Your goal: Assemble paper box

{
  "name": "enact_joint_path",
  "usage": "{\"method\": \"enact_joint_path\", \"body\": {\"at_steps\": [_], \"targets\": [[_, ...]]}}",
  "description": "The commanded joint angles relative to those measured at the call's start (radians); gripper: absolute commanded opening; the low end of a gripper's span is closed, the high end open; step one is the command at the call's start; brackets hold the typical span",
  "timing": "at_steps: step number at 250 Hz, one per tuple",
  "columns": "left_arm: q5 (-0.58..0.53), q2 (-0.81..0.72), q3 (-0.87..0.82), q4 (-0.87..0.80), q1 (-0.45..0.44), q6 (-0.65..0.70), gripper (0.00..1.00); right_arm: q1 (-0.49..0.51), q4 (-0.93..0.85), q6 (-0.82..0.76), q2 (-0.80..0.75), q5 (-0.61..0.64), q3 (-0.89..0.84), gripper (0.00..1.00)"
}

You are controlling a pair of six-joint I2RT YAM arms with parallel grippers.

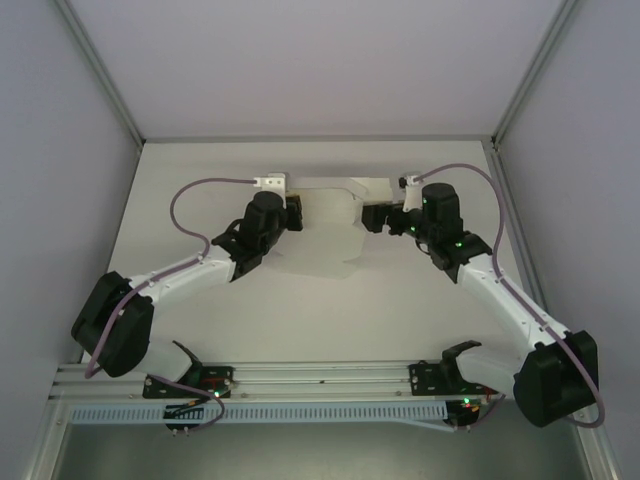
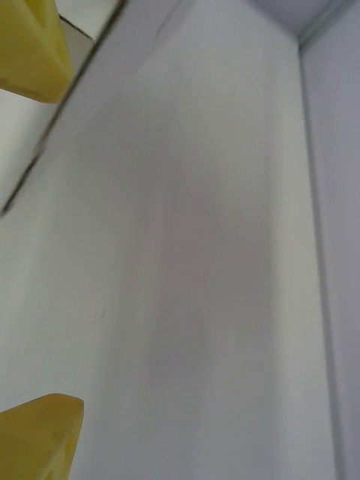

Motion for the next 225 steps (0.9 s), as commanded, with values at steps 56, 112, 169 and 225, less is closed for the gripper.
{"method": "enact_joint_path", "body": {"at_steps": [56,112,169,225], "targets": [[0.078,0.010,0.007,0.043,-0.007,-0.032,0.00,0.093,0.078,0.005,0.107,0.016,0.035,1.00],[0.119,0.006,0.011,0.062,-0.008,-0.094,0.00,0.232,0.126,-0.034,0.182,0.367,0.032,1.00],[0.116,0.020,0.022,0.029,0.002,-0.109,0.00,0.253,0.115,-0.032,0.147,0.544,0.023,1.00],[0.168,0.046,-0.011,-0.018,0.099,-0.151,0.00,0.235,-0.020,-0.089,-0.041,0.555,-0.033,1.00]]}}
